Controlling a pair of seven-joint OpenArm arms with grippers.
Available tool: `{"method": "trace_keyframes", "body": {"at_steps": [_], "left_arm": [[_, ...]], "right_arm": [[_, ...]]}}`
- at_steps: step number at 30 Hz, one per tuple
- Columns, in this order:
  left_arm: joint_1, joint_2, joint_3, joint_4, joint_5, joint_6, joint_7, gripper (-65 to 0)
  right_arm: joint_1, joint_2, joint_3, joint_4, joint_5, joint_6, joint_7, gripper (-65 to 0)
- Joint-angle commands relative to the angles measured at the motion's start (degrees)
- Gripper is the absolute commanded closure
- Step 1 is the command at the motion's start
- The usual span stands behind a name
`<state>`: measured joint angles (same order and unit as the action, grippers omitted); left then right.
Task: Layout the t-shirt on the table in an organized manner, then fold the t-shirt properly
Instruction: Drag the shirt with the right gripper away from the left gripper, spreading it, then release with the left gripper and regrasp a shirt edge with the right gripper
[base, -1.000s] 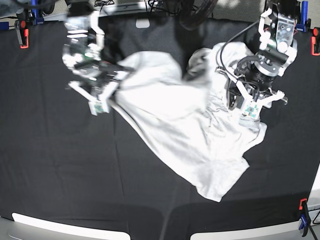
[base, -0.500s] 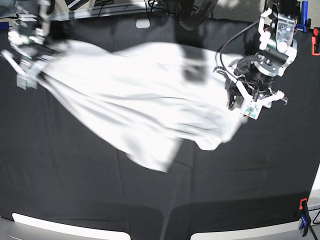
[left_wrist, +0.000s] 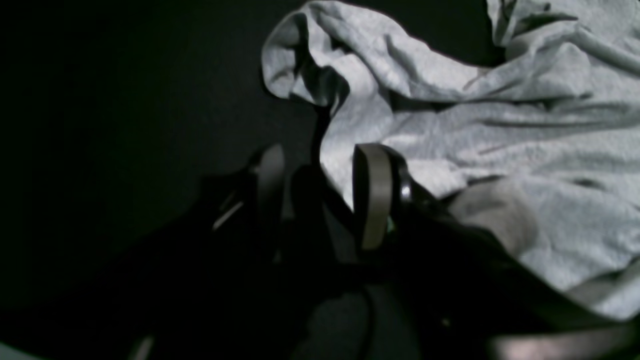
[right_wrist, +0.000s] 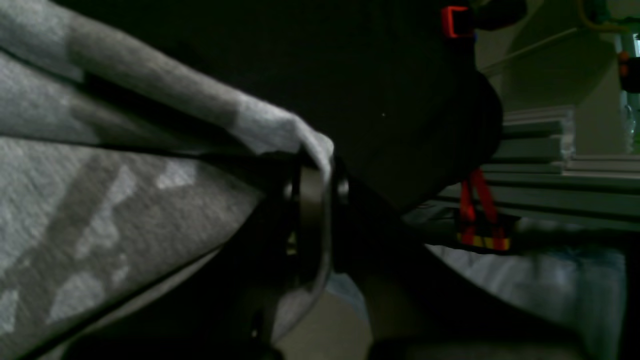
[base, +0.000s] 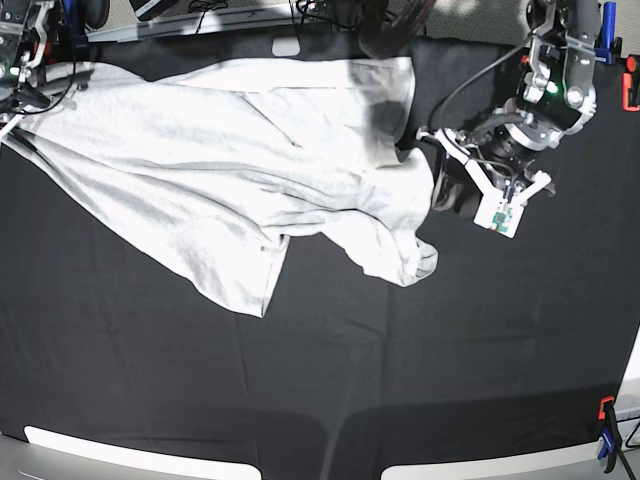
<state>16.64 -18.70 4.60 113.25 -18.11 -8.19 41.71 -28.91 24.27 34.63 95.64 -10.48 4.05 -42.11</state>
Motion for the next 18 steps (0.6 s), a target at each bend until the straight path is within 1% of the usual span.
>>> {"method": "trace_keyframes", "body": {"at_steps": [1, 5, 7, 8, 10, 11, 12, 13, 14, 17, 18], "left_arm": [[-0.5, -0.2, 0.0, 1.0, -1.6, -0.1, -1.0, -21.6], [-1.4, -0.2, -0.1, -0.2, -5.7, -0.2, -2.1, -21.6], [-2.5, 0.1, -0.1, -2.1, -6.3, -0.2, -2.0, -21.6], [-3.2, 0.3, -0.1, -3.4, -6.5, -0.1, -1.8, -21.6], [-4.7, 0.8, -0.1, -6.1, -7.5, 0.2, 0.3, -21.6], [-5.6, 1.1, -0.1, -7.3, -9.0, 0.2, 1.7, -21.6], [-6.3, 1.5, -0.1, -8.5, -10.4, 0.2, 3.0, -21.6], [-6.8, 1.9, -0.1, -9.6, -11.2, 0.2, 3.7, -21.6], [-7.2, 2.4, -0.1, -10.5, -12.5, 0.0, 4.0, -21.6], [-7.5, 3.8, -0.1, -12.8, -15.1, -0.2, 3.9, -21.6], [-7.4, 4.3, -0.1, -13.4, -16.0, -0.7, 4.2, -21.6]], "right_arm": [[0.0, 1.3, 0.7, 0.9, -1.2, -1.0, 0.5, 0.0], [0.0, 1.3, 0.7, 0.9, -1.1, -1.4, 0.6, 0.0], [0.0, 1.3, 0.7, 0.9, -1.1, -1.6, 0.6, 0.0], [0.0, 1.3, 0.7, 0.9, -1.1, -1.6, 0.6, -1.1], [0.0, 1.3, 0.7, 0.9, -1.1, -1.6, 0.5, -15.8], [0.0, 1.3, 0.7, 0.9, -1.1, -1.6, 0.5, -22.8], [0.0, 1.3, 0.7, 0.9, -1.1, -1.6, 0.4, -28.4], [0.0, 1.3, 0.7, 0.9, -1.1, -1.6, 0.4, -31.9], [0.0, 1.3, 0.7, 0.9, -1.1, -1.6, 0.2, -33.0], [0.0, 1.3, 0.7, 0.9, -1.1, -1.6, 0.2, -33.0], [0.0, 1.3, 0.7, 0.9, -1.1, -1.6, 0.2, -33.0]]}}
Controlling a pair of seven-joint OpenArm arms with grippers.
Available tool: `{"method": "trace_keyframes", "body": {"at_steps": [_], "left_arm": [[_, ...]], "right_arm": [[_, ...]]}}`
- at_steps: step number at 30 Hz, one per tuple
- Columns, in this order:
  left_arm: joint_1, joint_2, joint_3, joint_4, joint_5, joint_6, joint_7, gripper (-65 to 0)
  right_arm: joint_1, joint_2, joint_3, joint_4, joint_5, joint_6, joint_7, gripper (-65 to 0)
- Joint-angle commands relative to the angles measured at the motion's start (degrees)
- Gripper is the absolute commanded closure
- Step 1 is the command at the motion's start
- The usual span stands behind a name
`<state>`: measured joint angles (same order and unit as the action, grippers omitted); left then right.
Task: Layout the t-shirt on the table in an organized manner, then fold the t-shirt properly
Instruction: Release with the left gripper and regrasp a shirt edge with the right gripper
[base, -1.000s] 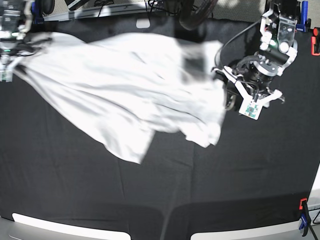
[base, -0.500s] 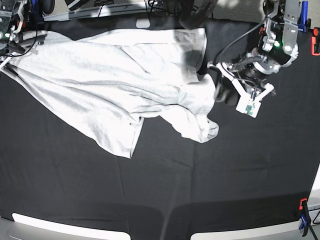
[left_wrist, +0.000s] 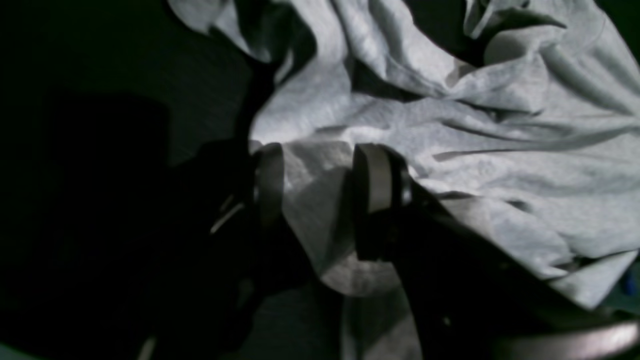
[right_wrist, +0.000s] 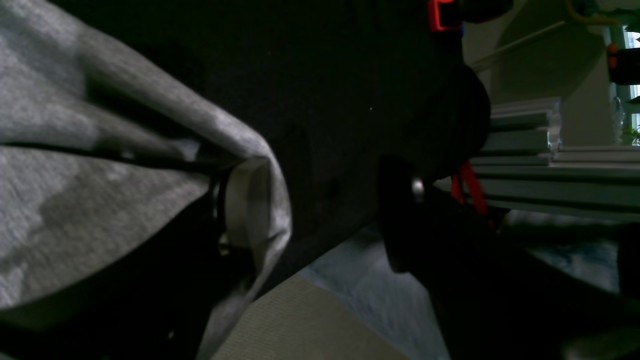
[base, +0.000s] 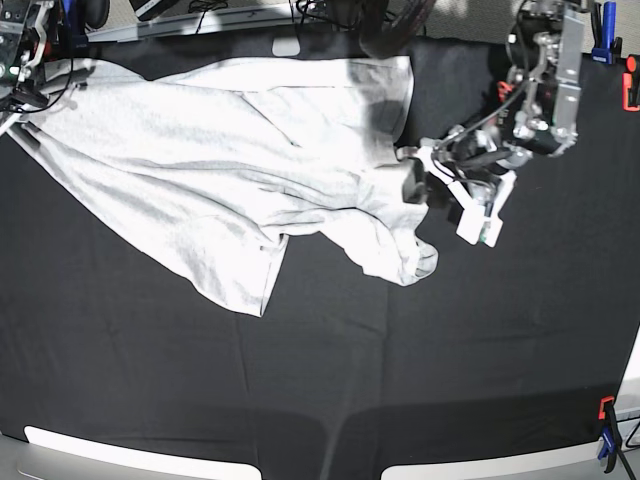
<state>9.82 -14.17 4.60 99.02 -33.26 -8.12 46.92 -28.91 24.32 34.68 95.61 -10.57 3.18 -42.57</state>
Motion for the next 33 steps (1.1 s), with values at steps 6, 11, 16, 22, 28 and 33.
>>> {"method": "trace_keyframes", "body": {"at_steps": [6, 11, 16, 22, 28, 33], "left_arm": [[-0.2, 3.0, -0.1, -3.8, 0.4, -2.6, 1.5, -21.6], [-0.2, 3.2, 0.0, -6.4, 0.2, -2.8, 1.5, -21.5], [-0.2, 3.2, -0.1, -6.4, -0.9, -5.4, 4.9, 0.0], [2.5, 3.2, -0.1, -4.5, -3.7, -5.6, 11.4, 0.0], [12.4, 2.8, -0.1, 5.9, -5.2, -8.3, 11.8, 0.0], [19.4, 2.7, -0.1, 15.7, -5.2, -8.5, 11.8, 0.0]], "right_arm": [[0.0, 1.2, 0.7, 0.9, -1.0, -0.7, 0.7, -33.0], [0.0, 1.2, 0.7, 0.9, -0.7, -0.7, 0.7, -33.0], [0.0, 1.3, 0.7, 0.9, 3.1, -0.6, 1.5, -32.9], [0.0, 1.4, 0.7, 2.4, 3.3, -0.6, 1.6, -32.9], [0.0, 2.9, 0.7, 3.8, 3.3, -0.6, 1.7, -32.9], [0.0, 5.5, 0.7, 3.8, 4.0, -0.6, 2.3, -32.9]]}}
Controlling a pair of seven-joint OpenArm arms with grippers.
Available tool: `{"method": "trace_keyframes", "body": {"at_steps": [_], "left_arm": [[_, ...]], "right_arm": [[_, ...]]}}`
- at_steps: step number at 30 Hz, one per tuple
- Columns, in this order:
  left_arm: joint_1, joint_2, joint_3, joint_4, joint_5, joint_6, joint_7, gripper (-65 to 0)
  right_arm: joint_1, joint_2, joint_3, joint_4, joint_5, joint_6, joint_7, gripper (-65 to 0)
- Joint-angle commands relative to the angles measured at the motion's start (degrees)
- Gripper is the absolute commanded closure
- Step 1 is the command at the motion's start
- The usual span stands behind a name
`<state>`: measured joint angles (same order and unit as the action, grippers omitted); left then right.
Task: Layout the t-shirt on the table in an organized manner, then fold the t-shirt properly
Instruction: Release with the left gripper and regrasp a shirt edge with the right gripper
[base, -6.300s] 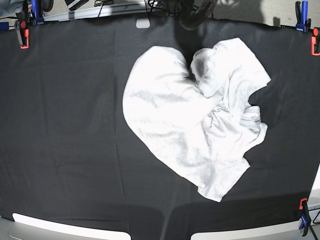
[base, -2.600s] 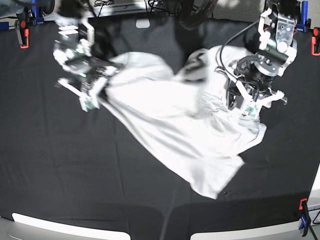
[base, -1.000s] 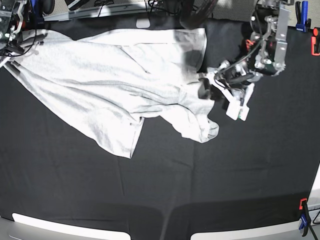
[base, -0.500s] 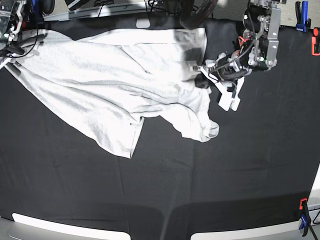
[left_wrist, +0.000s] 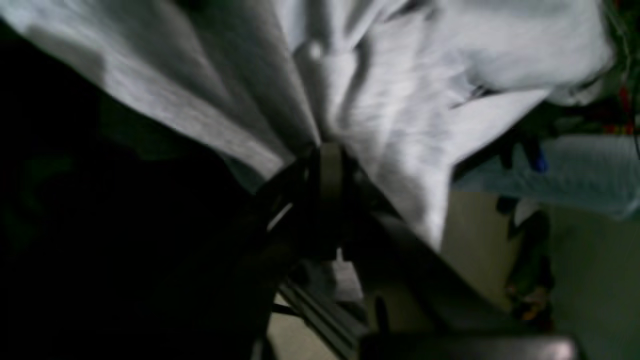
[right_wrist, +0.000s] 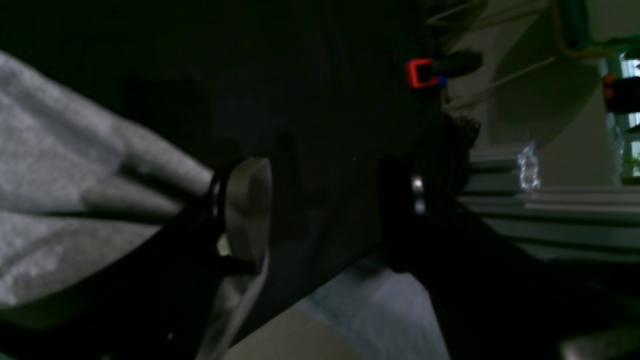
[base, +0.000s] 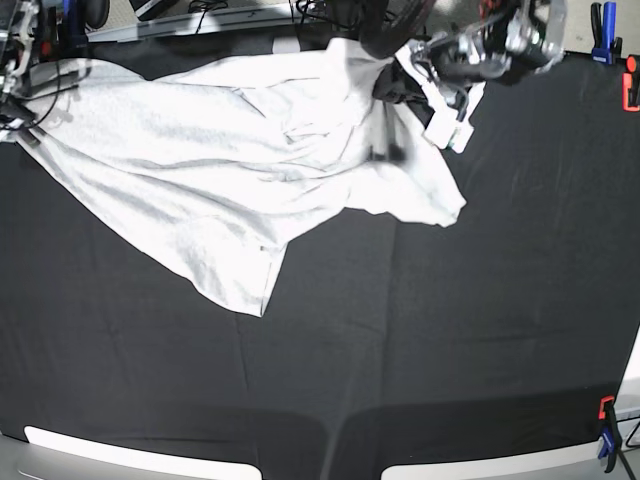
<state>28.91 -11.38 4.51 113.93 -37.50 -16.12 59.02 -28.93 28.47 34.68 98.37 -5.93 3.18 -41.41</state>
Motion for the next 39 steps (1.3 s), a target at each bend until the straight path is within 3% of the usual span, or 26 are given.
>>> {"method": "trace_keyframes", "body": {"at_steps": [1, 8, 10, 13, 16, 18, 22, 29, 32, 36, 39], "left_arm": [[1.4, -0.1, 0.0, 2.4, -0.9, -0.5, -0.3, 0.0], [5.2, -0.1, 0.0, 5.9, 3.9, -2.8, -0.5, 0.0], [5.2, -0.1, 0.0, 5.9, 4.5, -2.8, -0.5, 0.0], [5.2, -0.1, 0.0, 5.9, 4.5, -2.8, -0.5, 0.0], [5.2, -0.1, 0.0, 5.9, 4.5, -2.8, -0.3, -21.1], [5.2, -0.1, 0.0, 5.9, 4.5, -2.8, -0.3, -28.0], [5.2, -0.1, 0.0, 5.9, 4.4, -2.8, -0.8, -28.4], [5.2, -0.1, 0.0, 5.9, 4.4, -2.8, -0.8, -28.4], [5.2, -0.1, 0.0, 5.9, 4.4, -2.8, -0.7, -28.4], [5.2, -0.1, 0.0, 5.9, 4.4, -2.8, -0.7, -28.4], [5.2, -0.1, 0.0, 5.9, 4.4, -2.8, -0.7, -28.4]], "right_arm": [[0.0, 1.9, 0.7, 1.1, -0.3, -0.6, 1.4, -32.9], [0.4, 5.1, 0.7, 1.1, 7.4, 0.7, 4.2, -32.9], [0.7, 5.5, 0.6, 1.1, 10.9, 4.2, 5.2, -32.9], [3.4, 5.5, 0.5, 1.0, 17.3, 13.9, 4.9, -32.9], [7.3, 5.5, -0.2, 1.0, 24.0, 18.7, 4.5, -32.9], [10.8, 5.5, -1.8, 1.0, 26.8, 19.0, 4.2, -32.9], [17.9, 5.5, -8.9, 1.0, 27.8, 19.0, 3.4, -32.9], [29.9, 5.1, -29.9, -2.7, 26.9, 18.3, 4.1, -32.9], [36.6, 2.4, -36.3, -8.7, 23.6, 17.1, 5.5, -32.9], [46.1, -3.5, -40.3, -22.6, 23.5, 17.0, 6.7, -32.9], [51.4, -7.7, -41.1, -32.8, 22.4, 20.1, 6.5, -32.9]]}}
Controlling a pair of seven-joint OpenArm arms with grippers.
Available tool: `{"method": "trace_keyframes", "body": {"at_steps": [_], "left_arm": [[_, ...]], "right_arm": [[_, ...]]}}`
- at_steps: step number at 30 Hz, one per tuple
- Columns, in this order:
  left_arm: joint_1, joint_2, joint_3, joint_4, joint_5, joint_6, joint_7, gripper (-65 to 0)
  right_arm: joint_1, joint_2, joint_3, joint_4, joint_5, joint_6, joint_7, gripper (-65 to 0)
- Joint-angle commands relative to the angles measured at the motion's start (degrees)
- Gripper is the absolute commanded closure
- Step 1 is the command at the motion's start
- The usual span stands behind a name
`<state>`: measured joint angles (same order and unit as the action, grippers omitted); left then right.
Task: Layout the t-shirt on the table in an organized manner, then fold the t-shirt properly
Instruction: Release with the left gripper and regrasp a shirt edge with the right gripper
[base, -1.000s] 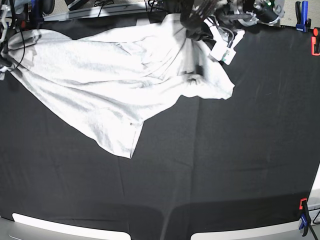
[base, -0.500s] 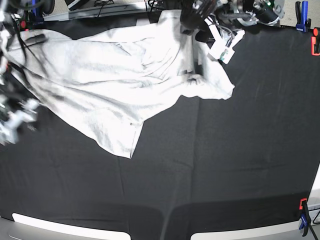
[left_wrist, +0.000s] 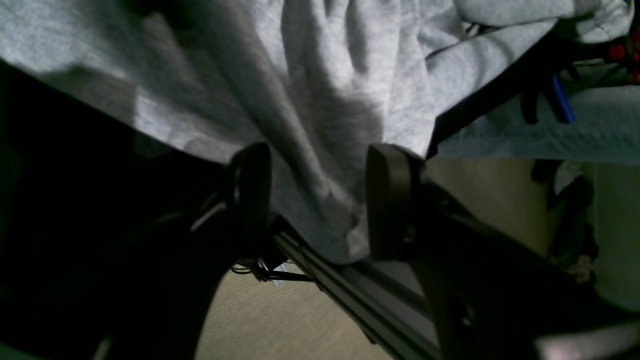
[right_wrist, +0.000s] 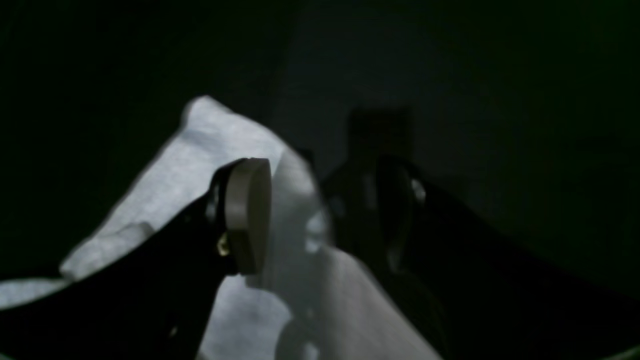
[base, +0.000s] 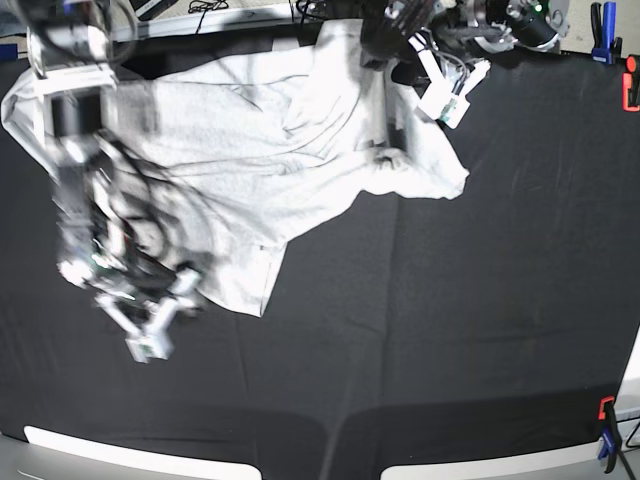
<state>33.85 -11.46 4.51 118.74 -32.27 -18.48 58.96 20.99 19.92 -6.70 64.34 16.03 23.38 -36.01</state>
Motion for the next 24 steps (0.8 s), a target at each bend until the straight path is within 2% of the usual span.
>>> {"method": "trace_keyframes", "body": {"at_steps": [1, 2, 5, 7, 12, 14, 15, 17, 20, 24], "left_arm": [[0.3, 0.0, 0.0, 1.1, -0.8, -0.4, -0.7, -28.4], [0.3, 0.0, 0.0, 1.1, -0.8, -0.4, -0.6, -28.4], [0.3, 0.0, 0.0, 1.1, -0.8, -0.4, -0.7, -28.4], [0.3, 0.0, 0.0, 1.1, -0.8, -0.4, -0.7, -28.4], [0.3, 0.0, 0.0, 1.1, -0.8, -0.4, -2.2, -28.4], [0.3, 0.0, 0.0, 1.1, -0.7, -0.4, -3.4, -28.4], [0.3, 0.0, 0.0, 1.1, -0.7, -0.4, -3.5, -28.4], [0.3, 0.0, 0.0, 1.2, -0.5, -0.4, -3.5, -28.4], [0.3, 0.0, 0.0, 1.6, -0.1, -0.4, -3.3, -28.4], [0.3, 0.0, 0.0, 4.2, 0.5, -0.4, -3.6, -28.4]], "right_arm": [[2.8, -0.3, 0.3, -1.5, -0.4, 1.5, 1.0, -32.9], [3.6, -1.3, 0.3, -3.6, -1.6, 2.9, 1.1, -32.9], [4.7, -2.9, 0.3, -7.5, -5.5, 3.1, 2.4, -32.9], [4.7, -2.9, 0.3, -8.6, -6.7, 2.9, 4.3, -32.9], [4.4, -2.9, 0.3, -11.6, -6.9, 2.8, 4.3, -32.3], [4.0, -3.0, 0.3, -12.4, -6.9, 2.8, 4.0, -26.4], [3.6, -2.9, 0.3, -12.4, -6.9, 2.8, 4.2, -19.5], [3.0, -2.9, 0.3, -12.4, -6.9, 2.8, 4.8, 0.0], [2.3, -2.9, 0.3, -12.3, -6.9, 3.1, 6.6, 0.0], [2.3, -2.8, 0.3, -12.3, -7.0, 3.9, 5.9, 0.0]]}}
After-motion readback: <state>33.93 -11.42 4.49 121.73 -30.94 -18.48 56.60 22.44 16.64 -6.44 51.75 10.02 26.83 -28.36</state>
